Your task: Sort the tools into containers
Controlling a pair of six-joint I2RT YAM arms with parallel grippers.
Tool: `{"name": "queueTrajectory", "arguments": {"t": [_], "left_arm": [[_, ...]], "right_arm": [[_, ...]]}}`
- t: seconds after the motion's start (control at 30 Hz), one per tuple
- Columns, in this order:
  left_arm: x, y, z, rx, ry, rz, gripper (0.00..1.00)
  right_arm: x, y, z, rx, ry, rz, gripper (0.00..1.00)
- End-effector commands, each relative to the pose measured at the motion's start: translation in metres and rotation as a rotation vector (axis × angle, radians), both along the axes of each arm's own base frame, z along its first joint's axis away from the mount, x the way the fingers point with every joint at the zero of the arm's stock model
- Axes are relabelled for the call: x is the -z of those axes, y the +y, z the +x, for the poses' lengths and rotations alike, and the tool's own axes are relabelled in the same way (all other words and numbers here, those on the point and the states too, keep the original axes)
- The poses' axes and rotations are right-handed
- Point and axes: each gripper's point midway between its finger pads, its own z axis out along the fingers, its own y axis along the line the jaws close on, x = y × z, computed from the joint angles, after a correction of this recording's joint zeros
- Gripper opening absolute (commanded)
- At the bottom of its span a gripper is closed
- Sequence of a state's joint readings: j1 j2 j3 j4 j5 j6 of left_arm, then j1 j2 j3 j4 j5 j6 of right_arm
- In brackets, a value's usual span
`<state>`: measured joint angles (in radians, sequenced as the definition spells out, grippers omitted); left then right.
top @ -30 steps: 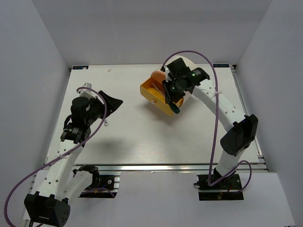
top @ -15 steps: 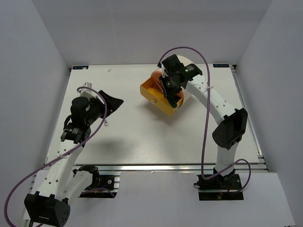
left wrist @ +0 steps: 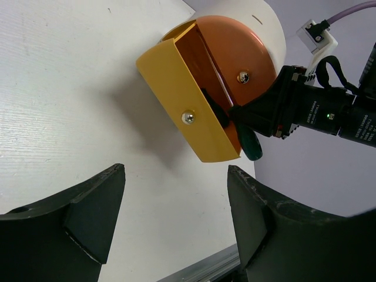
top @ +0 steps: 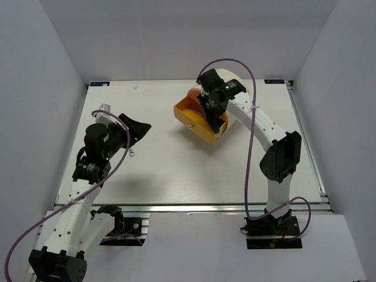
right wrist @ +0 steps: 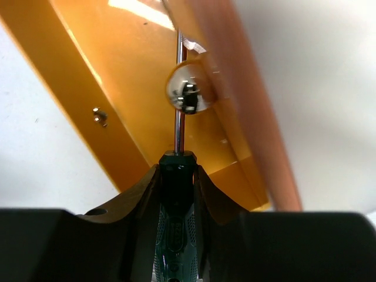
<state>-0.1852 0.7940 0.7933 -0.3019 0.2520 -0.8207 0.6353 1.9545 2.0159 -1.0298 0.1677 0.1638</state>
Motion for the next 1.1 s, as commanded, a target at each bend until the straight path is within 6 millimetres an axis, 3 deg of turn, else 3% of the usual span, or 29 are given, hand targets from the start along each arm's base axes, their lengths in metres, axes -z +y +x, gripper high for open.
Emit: {"name": "queueTrajectory", "arguments": {"t": [0.0, 0.4, 0.53, 0.8, 0.9, 0.93, 1.07], "left_arm": [[-0.003, 0.003, -0.003, -0.016, -0.005, -0.002, 0.8], [-0.003, 0.005, -0.005, -0.022, -0.005, 0.001, 0.8], [-0.003, 0.005, -0.006, -0.021, -0.002, 0.003, 0.8], [-0.005, 0.006, -0.007, -0.028, -0.001, 0.009, 0.8], [-0.004, 0.007, -0.007, -0.031, 0.003, 0.01, 0.8], [-0.005, 0.007, -0.007, -0.032, 0.0, 0.01, 0.8], [-0.005, 0.007, -0.007, -0.031, 0.001, 0.008, 0.8]], "right_arm": [[-0.023, -0.002, 0.017, 0.085, -0.098, 0.014, 0.0], [-0.018, 0.002, 0.02, 0.141, -0.114, -0.001, 0.0], [-0.017, 0.006, 0.023, 0.141, -0.114, 0.006, 0.06], [-0.015, 0.008, 0.035, 0.167, -0.14, -0.007, 0.01], [-0.012, 0.008, 0.035, 0.164, -0.136, -0.017, 0.13], [-0.011, 0.007, 0.035, 0.163, -0.134, -0.021, 0.25], [-0.01, 0.008, 0.032, 0.142, -0.127, -0.017, 0.46]]}}
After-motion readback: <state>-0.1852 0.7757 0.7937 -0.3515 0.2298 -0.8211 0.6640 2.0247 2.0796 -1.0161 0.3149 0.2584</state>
